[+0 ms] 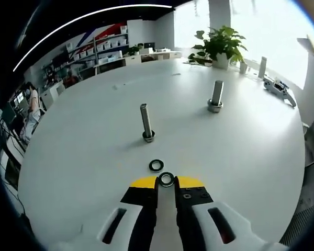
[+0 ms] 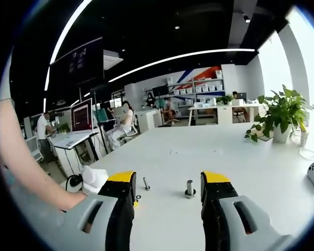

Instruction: Place the washer onto the threaded stud by aligning its center hole with the stud, sliding it down to the base, and recovering from edge contact or off-axis alignment until the washer reaches the visible bottom stop.

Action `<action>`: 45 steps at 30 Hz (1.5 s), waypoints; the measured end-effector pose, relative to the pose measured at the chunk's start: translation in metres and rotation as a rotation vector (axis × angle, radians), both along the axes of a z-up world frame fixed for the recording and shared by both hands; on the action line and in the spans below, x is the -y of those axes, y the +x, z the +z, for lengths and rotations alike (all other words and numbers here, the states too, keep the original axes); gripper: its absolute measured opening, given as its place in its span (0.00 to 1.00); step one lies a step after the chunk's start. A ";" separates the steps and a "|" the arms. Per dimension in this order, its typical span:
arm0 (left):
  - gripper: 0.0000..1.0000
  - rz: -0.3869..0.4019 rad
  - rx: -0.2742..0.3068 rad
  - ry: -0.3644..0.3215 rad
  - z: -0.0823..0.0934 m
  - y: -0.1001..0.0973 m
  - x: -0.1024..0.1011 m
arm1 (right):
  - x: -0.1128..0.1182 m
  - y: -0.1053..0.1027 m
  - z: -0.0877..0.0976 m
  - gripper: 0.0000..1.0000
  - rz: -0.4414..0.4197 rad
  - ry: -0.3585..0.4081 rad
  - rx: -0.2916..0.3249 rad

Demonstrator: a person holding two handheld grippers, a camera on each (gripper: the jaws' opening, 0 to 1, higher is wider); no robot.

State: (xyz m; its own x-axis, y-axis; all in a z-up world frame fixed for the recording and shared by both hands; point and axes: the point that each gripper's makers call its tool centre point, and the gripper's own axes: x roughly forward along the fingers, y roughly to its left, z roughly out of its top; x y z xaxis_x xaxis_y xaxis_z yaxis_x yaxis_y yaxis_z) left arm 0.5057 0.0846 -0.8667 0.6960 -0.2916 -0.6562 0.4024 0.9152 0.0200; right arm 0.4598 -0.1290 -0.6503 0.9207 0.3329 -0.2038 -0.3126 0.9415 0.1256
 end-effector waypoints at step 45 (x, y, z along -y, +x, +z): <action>0.10 -0.002 0.060 -0.005 0.033 0.014 -0.001 | -0.003 0.000 -0.001 0.52 0.009 -0.002 -0.003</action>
State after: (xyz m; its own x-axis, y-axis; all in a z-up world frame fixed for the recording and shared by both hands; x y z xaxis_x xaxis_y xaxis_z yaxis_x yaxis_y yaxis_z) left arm 0.5193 0.0860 -0.8332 0.7331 -0.2966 -0.6120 0.4026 0.9146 0.0390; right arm 0.4599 -0.1258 -0.6518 0.9170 0.3407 -0.2072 -0.3206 0.9389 0.1250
